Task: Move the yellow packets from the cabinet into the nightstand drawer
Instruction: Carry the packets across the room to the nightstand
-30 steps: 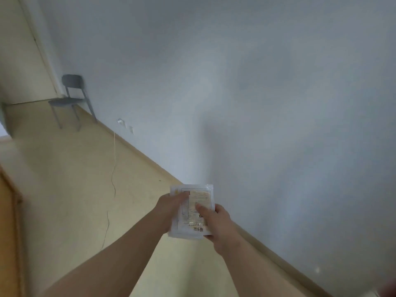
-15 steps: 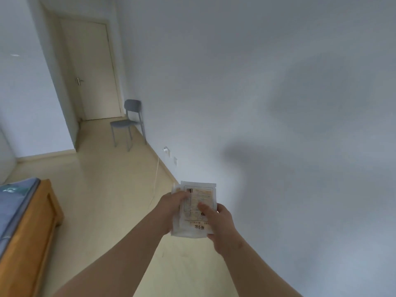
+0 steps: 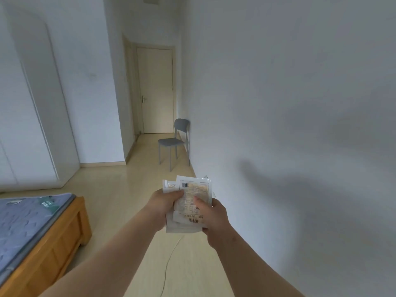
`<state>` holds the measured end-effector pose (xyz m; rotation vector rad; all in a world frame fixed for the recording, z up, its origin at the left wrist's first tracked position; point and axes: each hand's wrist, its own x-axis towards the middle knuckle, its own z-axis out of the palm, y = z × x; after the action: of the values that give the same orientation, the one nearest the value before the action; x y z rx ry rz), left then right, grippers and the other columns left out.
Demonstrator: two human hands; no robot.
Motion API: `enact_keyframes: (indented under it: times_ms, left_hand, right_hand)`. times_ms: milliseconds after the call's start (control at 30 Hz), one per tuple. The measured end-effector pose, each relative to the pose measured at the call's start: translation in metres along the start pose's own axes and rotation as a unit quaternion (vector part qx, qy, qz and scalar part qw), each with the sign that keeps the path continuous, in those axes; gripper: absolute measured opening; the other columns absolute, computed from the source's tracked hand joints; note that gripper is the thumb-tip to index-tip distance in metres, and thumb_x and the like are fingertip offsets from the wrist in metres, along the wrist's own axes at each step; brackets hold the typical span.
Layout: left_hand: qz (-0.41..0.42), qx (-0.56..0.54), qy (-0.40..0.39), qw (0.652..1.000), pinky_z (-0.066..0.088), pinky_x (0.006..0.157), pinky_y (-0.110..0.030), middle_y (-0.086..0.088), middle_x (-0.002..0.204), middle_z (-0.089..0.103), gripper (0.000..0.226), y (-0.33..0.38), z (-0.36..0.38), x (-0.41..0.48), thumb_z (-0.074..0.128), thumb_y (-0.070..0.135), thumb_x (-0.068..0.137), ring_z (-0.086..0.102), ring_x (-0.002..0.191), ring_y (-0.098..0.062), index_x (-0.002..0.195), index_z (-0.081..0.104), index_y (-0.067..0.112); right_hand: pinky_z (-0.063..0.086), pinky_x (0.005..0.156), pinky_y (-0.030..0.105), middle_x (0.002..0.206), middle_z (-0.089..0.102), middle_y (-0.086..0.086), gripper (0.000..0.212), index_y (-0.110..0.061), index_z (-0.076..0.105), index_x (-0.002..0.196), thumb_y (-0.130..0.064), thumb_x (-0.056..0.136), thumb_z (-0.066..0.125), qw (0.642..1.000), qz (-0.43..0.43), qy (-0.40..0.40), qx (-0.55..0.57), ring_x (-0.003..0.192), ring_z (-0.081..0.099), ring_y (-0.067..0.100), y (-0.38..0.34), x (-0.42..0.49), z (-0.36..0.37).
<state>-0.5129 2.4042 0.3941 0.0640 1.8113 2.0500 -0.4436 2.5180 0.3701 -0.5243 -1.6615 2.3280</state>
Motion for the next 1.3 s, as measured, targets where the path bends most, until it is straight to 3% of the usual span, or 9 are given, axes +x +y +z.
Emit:
enact_keyframes:
  times_ms: [200,467,567,667,800,1000,1067,1200,1300]
  left_hand:
    - [-0.001,-0.061,0.049,0.997,0.055,0.047,-0.029,-0.016,0.081,0.070,0.013,0.027,-0.012,0.097,0.052,0.008,0.094,0.068,0.062,-0.026,0.094,0.064,0.001]
    - [-0.011,-0.070,0.088,0.994,0.049,0.089,-0.045,-0.020,0.105,0.068,0.024,0.084,-0.083,0.258,0.044,0.012,0.091,0.065,0.091,-0.036,0.101,0.064,0.004]
    - [-0.001,-0.072,0.083,0.994,0.048,0.096,-0.048,-0.021,0.108,0.068,0.028,0.114,-0.114,0.323,0.043,0.010,0.092,0.064,0.098,-0.038,0.108,0.064,0.001]
    - [0.011,-0.070,0.076,0.995,0.049,0.093,-0.049,-0.021,0.104,0.070,0.028,0.141,-0.139,0.385,0.041,0.008,0.094,0.065,0.096,-0.038,0.109,0.064,0.002]
    - [0.009,-0.061,0.075,0.995,0.051,0.090,-0.049,-0.020,0.100,0.071,0.028,0.161,-0.174,0.455,0.040,0.009,0.096,0.067,0.096,-0.037,0.108,0.065,0.003]
    - [0.017,-0.053,0.145,0.988,0.057,0.062,-0.038,-0.014,0.078,0.074,0.021,0.177,-0.251,0.564,0.046,0.011,0.097,0.070,0.066,-0.028,0.093,0.065,0.003]
    - [0.019,-0.059,0.162,0.985,0.057,0.058,-0.035,-0.014,0.078,0.074,0.021,0.188,-0.276,0.601,0.046,0.012,0.097,0.070,0.064,-0.027,0.095,0.065,0.003]
    - [0.022,-0.086,0.161,0.983,0.050,0.094,-0.049,-0.022,0.105,0.069,0.030,0.218,-0.327,0.689,0.044,0.013,0.095,0.065,0.101,-0.038,0.113,0.063,-0.001]
    - [0.035,-0.089,0.153,0.984,0.050,0.093,-0.049,-0.024,0.110,0.067,0.032,0.249,-0.365,0.748,0.040,0.004,0.093,0.063,0.104,-0.039,0.116,0.061,-0.001]
  right_hand:
    - [0.056,0.077,0.035,0.103,0.071,0.014,0.029,-0.008,0.062,0.110,-0.020,0.084,0.069,0.999,0.013,-0.042,-0.020,0.094,0.069,0.029,-0.009,0.122,0.032]
    - [0.055,0.079,0.037,0.100,0.071,0.012,0.026,-0.011,0.063,0.107,-0.022,0.084,0.069,0.996,0.020,-0.084,-0.029,0.091,0.069,0.026,-0.016,0.291,0.124]
    - [0.056,0.075,0.036,0.098,0.072,0.011,0.024,-0.011,0.063,0.106,-0.020,0.084,0.069,0.996,0.017,-0.083,-0.020,0.089,0.070,0.027,-0.028,0.354,0.167]
    - [0.055,0.066,0.031,0.098,0.072,0.011,0.022,-0.010,0.064,0.105,-0.018,0.085,0.069,0.996,0.017,-0.081,-0.017,0.088,0.070,0.026,-0.037,0.416,0.204]
    - [0.056,0.069,0.033,0.095,0.072,0.012,0.018,-0.009,0.065,0.101,-0.017,0.085,0.068,0.996,0.031,-0.084,-0.030,0.082,0.070,0.025,-0.036,0.486,0.249]
    - [0.047,0.068,0.030,0.083,0.070,0.005,0.010,-0.015,0.065,0.090,-0.022,0.085,0.069,0.990,0.055,-0.119,-0.046,0.072,0.065,0.019,-0.010,0.599,0.333]
    - [0.045,0.069,0.031,0.081,0.070,0.004,0.012,-0.015,0.065,0.090,-0.024,0.084,0.070,0.989,0.061,-0.128,-0.047,0.071,0.064,0.020,-0.004,0.639,0.363]
    - [0.046,0.068,0.031,0.084,0.072,0.005,0.015,-0.014,0.066,0.092,-0.026,0.084,0.069,0.987,0.053,-0.145,-0.042,0.073,0.067,0.020,0.001,0.741,0.422]
    - [0.046,0.069,0.031,0.086,0.072,0.005,0.013,-0.015,0.067,0.090,-0.027,0.086,0.067,0.983,0.052,-0.169,-0.046,0.074,0.067,0.020,-0.002,0.812,0.473]
